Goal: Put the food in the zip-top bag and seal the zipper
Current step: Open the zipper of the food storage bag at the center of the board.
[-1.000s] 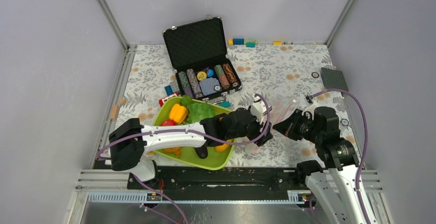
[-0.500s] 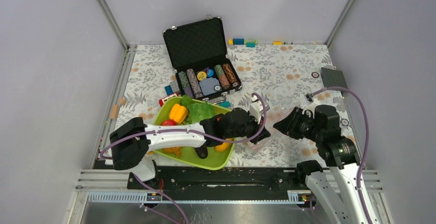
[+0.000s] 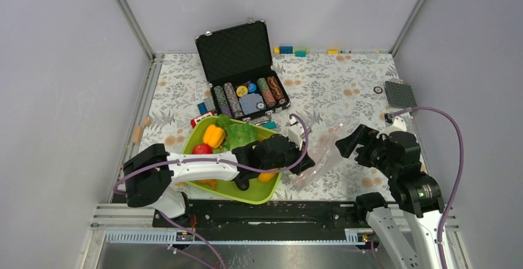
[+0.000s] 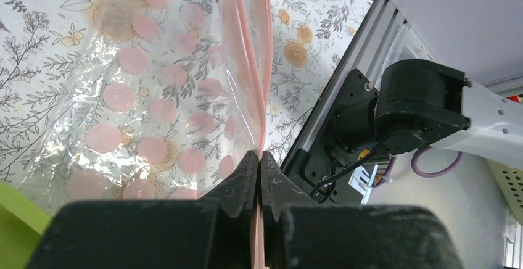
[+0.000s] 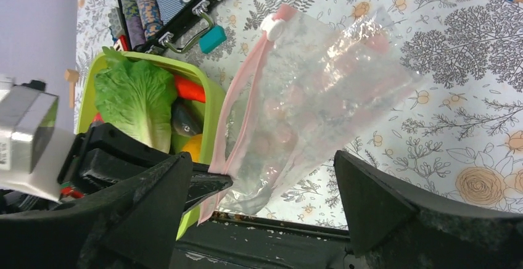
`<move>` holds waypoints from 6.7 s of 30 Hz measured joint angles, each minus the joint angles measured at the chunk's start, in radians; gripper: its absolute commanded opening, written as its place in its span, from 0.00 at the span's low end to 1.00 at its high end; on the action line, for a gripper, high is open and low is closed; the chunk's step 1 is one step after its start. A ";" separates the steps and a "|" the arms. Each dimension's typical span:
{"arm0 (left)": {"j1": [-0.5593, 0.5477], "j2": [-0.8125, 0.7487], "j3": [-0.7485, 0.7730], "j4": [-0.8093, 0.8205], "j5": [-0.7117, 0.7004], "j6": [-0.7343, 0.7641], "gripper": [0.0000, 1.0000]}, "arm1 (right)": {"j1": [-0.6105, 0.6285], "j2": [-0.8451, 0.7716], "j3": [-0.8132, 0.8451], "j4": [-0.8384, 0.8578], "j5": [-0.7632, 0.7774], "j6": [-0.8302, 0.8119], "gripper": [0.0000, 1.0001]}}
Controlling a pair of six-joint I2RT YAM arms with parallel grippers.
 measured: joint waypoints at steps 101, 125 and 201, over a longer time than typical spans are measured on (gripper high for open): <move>-0.111 0.029 0.436 -0.388 -0.467 0.132 0.96 | 0.246 0.448 0.377 -0.085 0.158 -0.023 0.00; -0.112 0.010 0.429 -0.355 -0.537 0.142 0.96 | 0.248 0.408 0.299 -0.020 0.135 0.023 0.00; -0.063 0.019 0.437 -0.450 -0.806 0.119 0.24 | 0.266 0.285 0.195 -0.024 0.415 -0.140 0.00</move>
